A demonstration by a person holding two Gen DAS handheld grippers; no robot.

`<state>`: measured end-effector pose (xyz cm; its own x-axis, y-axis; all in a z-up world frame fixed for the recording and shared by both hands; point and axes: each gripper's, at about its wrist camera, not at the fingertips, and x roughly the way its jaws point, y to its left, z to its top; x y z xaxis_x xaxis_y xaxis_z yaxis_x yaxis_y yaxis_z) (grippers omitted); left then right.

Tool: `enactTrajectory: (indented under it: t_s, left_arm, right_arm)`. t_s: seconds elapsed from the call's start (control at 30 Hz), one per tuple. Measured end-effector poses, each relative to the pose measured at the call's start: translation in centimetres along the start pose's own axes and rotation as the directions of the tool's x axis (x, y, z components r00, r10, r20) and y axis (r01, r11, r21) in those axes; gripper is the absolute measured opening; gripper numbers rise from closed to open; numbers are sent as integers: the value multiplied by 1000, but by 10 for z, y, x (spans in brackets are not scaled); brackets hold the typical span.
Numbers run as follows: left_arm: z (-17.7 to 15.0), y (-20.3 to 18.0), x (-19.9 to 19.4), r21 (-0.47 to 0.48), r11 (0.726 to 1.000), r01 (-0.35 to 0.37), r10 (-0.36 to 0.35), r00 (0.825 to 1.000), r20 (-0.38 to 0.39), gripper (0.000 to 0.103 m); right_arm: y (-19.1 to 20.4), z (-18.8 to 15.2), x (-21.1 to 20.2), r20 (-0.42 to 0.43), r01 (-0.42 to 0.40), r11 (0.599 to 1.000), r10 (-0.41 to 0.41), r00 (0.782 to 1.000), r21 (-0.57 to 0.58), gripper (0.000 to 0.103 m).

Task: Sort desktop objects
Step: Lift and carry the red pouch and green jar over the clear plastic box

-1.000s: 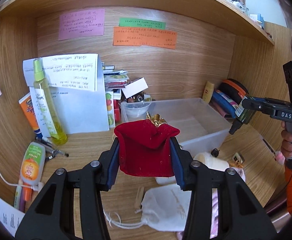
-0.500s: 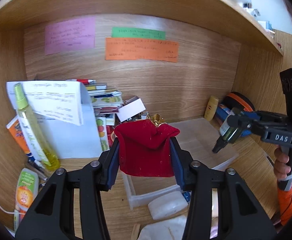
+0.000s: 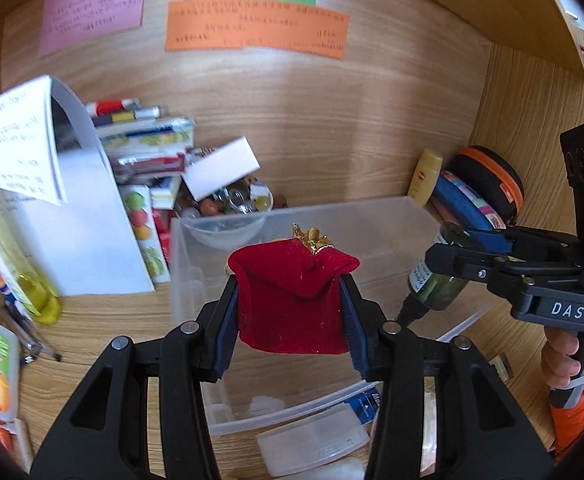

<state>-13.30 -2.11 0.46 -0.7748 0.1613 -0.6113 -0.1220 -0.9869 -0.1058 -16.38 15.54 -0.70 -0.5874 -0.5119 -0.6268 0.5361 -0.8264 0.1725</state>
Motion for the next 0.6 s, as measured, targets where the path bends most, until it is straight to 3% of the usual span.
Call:
enactTrajectory:
  t_s: [0.2,0.47,0.6]
  left_arm:
    - [-11,0,12,1,999,34,-33,998,-56,46]
    - [-18,-6,18,29,1000,-5,7,998,-68,48]
    - [-19,-5,19,36,999,-26,29,997,-67,54]
  right_arm:
    - [1,-7,9,-28,42,999,-43,999,-18,38]
    - [2,-12,16,-40,88,995,-90,995,-41,39]
    - [4,-12,18,-36,111,992,-113,993,-56,39]
